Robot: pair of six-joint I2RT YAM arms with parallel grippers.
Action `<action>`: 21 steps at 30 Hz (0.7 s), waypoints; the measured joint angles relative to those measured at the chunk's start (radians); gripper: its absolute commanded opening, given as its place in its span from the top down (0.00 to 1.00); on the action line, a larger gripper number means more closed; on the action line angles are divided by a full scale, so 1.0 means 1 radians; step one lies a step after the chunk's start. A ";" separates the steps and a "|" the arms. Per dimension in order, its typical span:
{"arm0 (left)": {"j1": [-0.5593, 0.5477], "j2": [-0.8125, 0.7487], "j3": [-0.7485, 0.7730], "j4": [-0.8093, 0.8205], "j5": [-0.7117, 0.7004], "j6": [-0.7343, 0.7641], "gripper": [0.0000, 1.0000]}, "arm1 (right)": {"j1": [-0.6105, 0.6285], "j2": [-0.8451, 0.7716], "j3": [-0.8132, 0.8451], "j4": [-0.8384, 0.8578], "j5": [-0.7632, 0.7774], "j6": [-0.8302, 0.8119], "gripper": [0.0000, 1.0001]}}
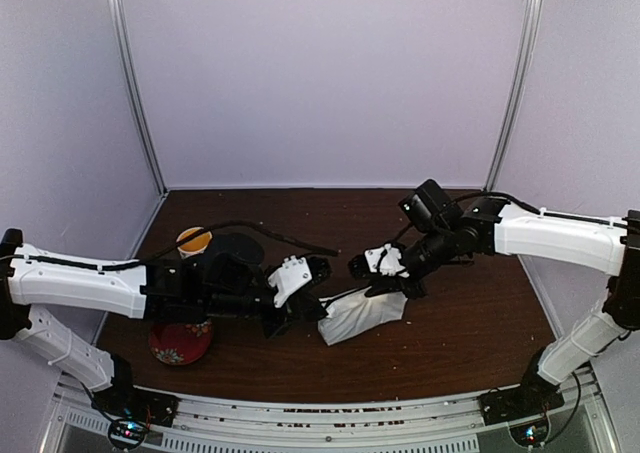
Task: Sort the hair-cutting tools
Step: Zip the zipper on the kit bag, then place the kit bag at the center of the board.
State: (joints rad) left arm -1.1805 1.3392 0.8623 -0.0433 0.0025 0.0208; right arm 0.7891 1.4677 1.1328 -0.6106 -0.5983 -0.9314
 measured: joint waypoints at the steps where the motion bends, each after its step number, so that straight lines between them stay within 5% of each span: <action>1: -0.002 0.000 -0.004 -0.014 -0.019 0.006 0.98 | -0.004 0.009 0.000 0.002 0.000 0.003 1.00; 4: -0.003 0.002 -0.017 -0.045 -0.068 0.019 0.77 | -0.014 0.041 0.000 0.009 0.000 0.020 0.97; 6: -0.004 0.006 -0.017 -0.065 -0.103 0.010 0.64 | -0.021 0.064 0.000 0.012 0.011 0.042 0.82; 8: -0.004 0.016 -0.017 -0.069 -0.149 0.000 0.56 | -0.034 0.087 0.000 0.023 0.026 0.094 0.57; 15: -0.004 0.061 0.059 -0.131 -0.362 -0.086 0.28 | -0.106 0.121 0.067 0.016 0.014 0.214 0.38; 17: -0.004 0.058 0.103 -0.168 -0.428 -0.113 0.15 | -0.130 0.090 0.081 0.000 -0.010 0.241 0.29; 19: -0.002 0.038 0.132 -0.192 -0.494 -0.140 0.04 | -0.159 0.044 0.089 -0.020 -0.024 0.274 0.05; 21: 0.006 0.005 0.143 -0.225 -0.552 -0.172 0.02 | -0.193 -0.017 0.096 -0.037 -0.031 0.317 0.00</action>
State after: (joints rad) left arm -1.1748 1.3437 1.0050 -0.2687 -0.5495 -0.1513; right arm 0.5957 1.4506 1.2289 -0.6476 -0.6292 -0.6147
